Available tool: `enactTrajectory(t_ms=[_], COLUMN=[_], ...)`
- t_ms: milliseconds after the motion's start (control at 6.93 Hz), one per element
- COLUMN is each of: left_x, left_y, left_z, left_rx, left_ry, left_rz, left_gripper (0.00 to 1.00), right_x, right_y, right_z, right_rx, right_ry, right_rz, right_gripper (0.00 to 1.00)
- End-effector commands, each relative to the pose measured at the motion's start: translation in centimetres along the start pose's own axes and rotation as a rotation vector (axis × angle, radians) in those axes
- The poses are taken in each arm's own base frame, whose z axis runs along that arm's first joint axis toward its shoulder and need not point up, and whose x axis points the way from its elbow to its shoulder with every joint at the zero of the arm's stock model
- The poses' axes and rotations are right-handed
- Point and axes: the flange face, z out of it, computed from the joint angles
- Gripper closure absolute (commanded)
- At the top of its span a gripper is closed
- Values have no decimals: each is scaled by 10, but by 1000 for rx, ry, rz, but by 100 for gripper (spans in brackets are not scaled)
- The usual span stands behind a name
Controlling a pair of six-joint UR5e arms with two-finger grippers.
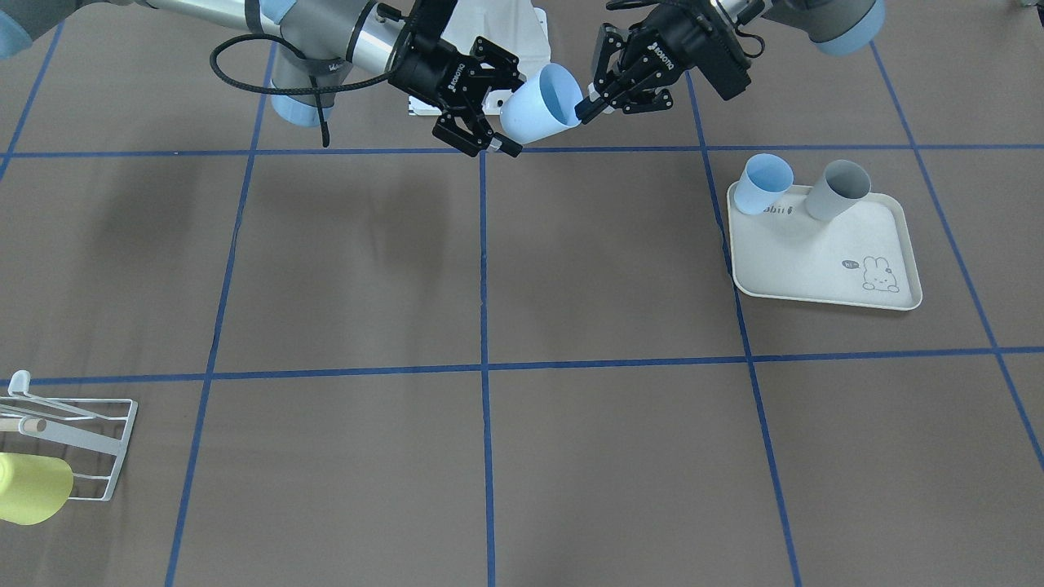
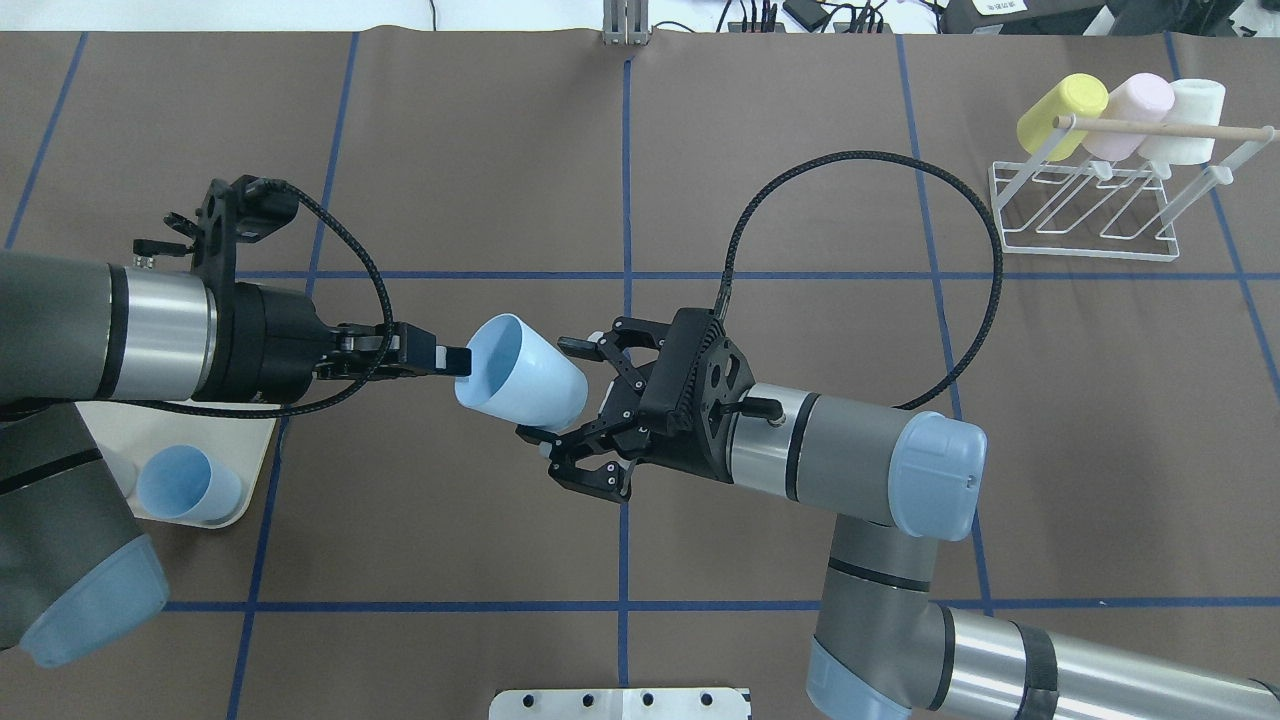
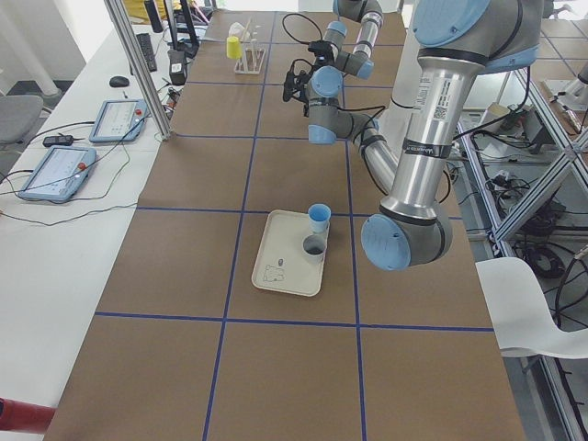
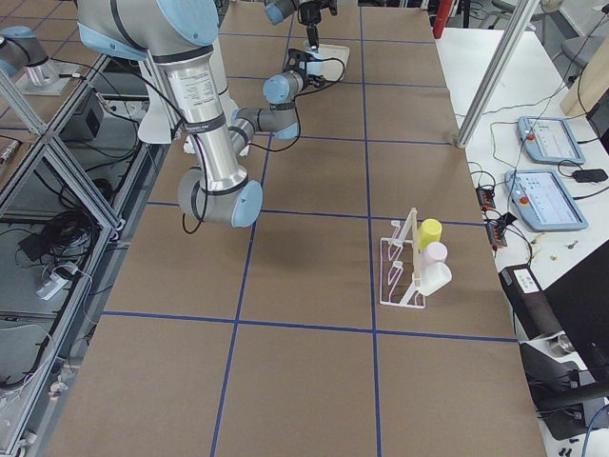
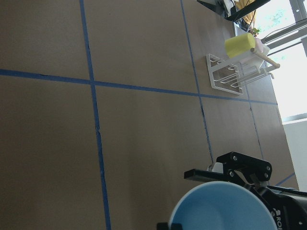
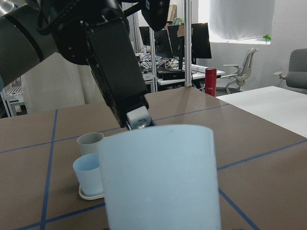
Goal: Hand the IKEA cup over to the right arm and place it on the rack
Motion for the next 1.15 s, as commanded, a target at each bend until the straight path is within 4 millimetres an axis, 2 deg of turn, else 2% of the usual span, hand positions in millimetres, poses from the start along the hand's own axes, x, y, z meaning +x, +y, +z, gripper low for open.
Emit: enactTrajectory(t_ms=[0, 144, 289, 577, 721, 866, 1010], left_x=[0, 0, 0, 0, 1, 5, 5], left_y=[0, 0, 0, 0, 0, -3, -5], left_z=[1, 1, 0, 0, -1, -7, -9], left_rx=[-1, -1, -1, -4, -5, 12, 17], left_ry=[0, 0, -1, 1, 4, 11, 11], left_rz=[0, 0, -1, -1, 0, 5, 5], left_gripper=[100, 100, 100, 100, 9, 0, 0], right_x=[0, 1, 0, 1, 3, 4, 6], right_y=[1, 2, 3, 11, 21, 23, 29], right_z=[-1, -1, -1, -4, -9, -9, -11], right_rx=[-2, -4, -6, -23, -41, -48, -59], right_ry=[0, 1, -3, -4, 1, 0, 3], right_rz=[0, 0, 1, 2, 4, 2, 2], right_gripper=[16, 18, 31, 66, 76, 79, 83])
